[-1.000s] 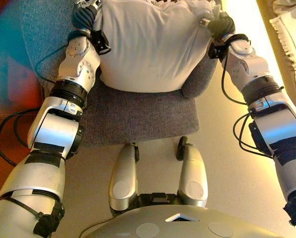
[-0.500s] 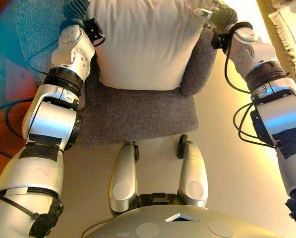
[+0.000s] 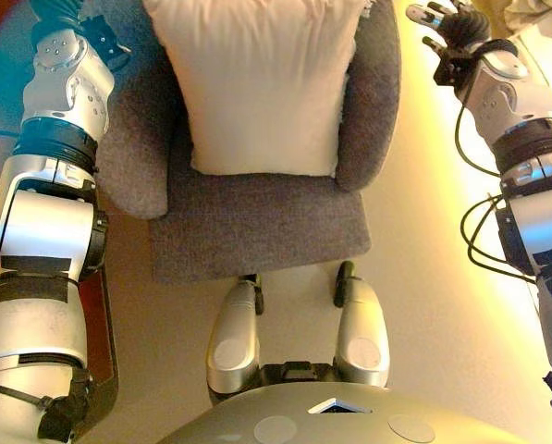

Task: Pick up the cushion and take it to the sofa

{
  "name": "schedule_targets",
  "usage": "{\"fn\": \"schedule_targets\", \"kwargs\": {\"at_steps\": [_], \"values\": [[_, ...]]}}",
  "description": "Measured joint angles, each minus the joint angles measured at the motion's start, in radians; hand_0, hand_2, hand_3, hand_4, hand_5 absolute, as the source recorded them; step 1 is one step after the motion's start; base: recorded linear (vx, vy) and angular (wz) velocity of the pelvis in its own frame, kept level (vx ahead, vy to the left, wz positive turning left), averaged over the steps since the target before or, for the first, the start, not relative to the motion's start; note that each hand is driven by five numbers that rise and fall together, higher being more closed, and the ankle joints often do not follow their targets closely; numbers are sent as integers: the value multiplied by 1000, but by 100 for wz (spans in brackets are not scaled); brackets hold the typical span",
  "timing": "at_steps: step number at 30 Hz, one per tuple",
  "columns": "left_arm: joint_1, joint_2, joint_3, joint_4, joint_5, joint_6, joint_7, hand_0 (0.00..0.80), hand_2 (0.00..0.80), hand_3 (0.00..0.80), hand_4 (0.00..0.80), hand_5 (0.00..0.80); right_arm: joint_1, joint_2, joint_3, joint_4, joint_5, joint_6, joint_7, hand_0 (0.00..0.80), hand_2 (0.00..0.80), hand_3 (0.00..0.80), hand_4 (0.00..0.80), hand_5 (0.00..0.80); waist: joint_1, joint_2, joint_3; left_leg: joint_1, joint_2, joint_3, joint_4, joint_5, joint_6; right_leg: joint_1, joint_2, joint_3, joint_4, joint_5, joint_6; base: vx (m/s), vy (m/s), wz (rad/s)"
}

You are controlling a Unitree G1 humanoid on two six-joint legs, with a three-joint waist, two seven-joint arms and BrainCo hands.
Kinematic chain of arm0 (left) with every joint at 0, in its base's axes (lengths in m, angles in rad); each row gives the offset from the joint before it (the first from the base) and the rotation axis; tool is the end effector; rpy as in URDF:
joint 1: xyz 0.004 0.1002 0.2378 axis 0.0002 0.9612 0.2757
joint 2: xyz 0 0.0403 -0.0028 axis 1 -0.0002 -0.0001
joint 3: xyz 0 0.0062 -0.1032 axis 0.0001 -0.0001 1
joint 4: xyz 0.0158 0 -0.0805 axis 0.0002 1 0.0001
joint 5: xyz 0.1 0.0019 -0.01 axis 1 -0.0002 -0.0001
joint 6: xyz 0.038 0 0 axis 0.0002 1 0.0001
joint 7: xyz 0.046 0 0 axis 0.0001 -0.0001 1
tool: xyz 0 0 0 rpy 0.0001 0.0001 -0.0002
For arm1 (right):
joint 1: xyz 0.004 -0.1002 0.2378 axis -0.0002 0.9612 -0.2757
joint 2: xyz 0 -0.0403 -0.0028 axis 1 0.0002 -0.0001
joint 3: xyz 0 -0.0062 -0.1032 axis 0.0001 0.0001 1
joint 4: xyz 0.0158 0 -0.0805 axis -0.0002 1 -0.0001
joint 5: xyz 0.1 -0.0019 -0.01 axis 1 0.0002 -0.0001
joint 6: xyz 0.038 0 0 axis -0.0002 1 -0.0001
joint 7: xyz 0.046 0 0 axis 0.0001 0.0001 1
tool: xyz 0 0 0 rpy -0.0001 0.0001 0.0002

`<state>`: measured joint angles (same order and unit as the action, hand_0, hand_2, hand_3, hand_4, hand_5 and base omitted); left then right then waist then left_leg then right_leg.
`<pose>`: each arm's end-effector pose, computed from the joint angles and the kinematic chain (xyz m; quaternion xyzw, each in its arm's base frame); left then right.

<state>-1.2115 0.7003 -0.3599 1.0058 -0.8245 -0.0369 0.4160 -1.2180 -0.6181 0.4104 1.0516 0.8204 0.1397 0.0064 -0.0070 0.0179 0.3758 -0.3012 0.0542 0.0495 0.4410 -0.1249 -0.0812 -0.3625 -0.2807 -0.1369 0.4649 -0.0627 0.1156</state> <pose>0.3571 0.2535 0.2562 -0.0441 -0.1197 0.2614 0.9567 0.3671 -0.2294 0.2306 0.0173 -0.0033 -0.0268 0.9995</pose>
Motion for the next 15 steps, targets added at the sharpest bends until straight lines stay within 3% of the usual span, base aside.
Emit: {"fn": "schedule_targets", "kwargs": {"at_steps": [5, 9, 11, 15], "values": [[70, 24, 57, -28, 26, -41, 1, 0, 0, 0, 0, 0, 89, -26, -17, -99, 11, -20, 4, 0, 0, 0, 0, 0, -2, 6, -32, 69, 8, 1, -94, 28, -8, 66, 16, -22, -75, 12, -2, 42, 24, 2], [293, 15, 143, -246, 4, -108, -94, 0, 0, 0, 0, 0, 281, -22, -104, -351, 47, -58, -12, 0, 0, 0, 0, 0, -1, 6, -70, 129, 10, 1, -164, 43, -14, 126, 32, -38, -136, 17, -1, 92, 32, 3], [453, -50, 224, -381, 6, -142, -148, 0, 0, 0, 0, 0, 434, 4, -177, -487, 46, -77, -24, 0, 0, 0, 0, 0, 0, 7, -106, 160, 12, 0, -197, 48, -15, 166, 41, -40, -176, 19, 4, 163, 14, 10], [745, -208, 304, -635, 28, -159, -221, 0, 0, 0, 0, 0, 731, 114, -252, -709, -23, -96, -36, 0, 0, 0, 0, 0, 0, -4, -147, 245, 15, 2, -257, 48, -16, 270, 57, -40, -261, 28, 17, 181, 10, 6]]}}
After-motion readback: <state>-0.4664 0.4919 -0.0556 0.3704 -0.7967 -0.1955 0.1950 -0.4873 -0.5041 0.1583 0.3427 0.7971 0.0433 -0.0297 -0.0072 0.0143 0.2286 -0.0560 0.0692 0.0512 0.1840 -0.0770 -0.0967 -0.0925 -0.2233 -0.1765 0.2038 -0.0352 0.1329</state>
